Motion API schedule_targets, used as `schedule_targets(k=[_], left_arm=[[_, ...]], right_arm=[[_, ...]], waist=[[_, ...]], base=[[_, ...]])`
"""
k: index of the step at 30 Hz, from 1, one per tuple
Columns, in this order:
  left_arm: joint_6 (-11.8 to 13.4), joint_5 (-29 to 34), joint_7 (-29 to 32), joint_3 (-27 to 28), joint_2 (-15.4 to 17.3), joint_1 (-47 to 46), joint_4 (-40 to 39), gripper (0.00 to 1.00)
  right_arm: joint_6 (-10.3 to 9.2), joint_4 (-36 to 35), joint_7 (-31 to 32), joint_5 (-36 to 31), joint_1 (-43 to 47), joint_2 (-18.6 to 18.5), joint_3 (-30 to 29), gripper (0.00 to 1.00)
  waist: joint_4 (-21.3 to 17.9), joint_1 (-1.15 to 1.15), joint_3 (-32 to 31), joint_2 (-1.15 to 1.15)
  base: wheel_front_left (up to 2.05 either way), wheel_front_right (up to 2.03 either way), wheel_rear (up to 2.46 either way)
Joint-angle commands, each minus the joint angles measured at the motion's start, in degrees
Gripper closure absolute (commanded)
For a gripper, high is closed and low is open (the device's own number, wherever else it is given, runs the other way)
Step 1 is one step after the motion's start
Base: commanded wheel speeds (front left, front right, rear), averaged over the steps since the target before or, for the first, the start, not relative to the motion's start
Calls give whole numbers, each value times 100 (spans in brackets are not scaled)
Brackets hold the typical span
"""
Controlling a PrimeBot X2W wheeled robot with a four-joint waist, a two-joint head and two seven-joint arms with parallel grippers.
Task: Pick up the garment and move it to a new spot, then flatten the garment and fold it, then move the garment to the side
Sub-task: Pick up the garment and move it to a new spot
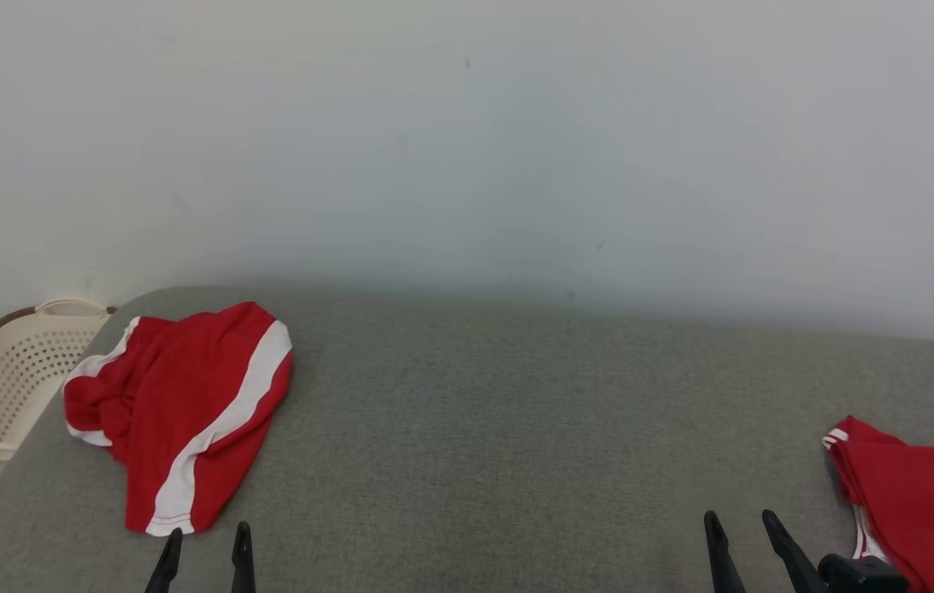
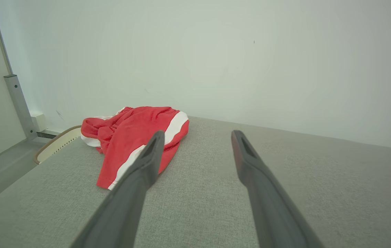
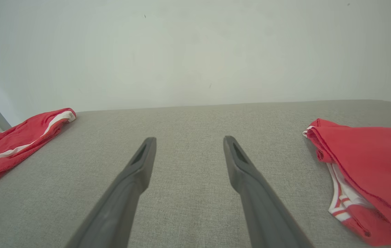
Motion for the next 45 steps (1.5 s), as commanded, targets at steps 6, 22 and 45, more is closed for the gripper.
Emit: schedule_targets(k=[6,22,45], left_arm=[[32,-10,188,71,214,145,-189,0],[-9,-131,111,197,451,167,-61,0],[-734,-778,1842,-364,578,-2254,1615,0]], right_arm=[[-14,149,-168,244,-75,7,224,0],[-14,447,-405,480,-456,4,640,0],[-14,31,-22,153,-346,3,680,0]], waist=[[923,0,81,0],[1774,0,343,0],[1462,0,726,0]], base=[[0,0,0],[0,0,0],[0,0,0]])
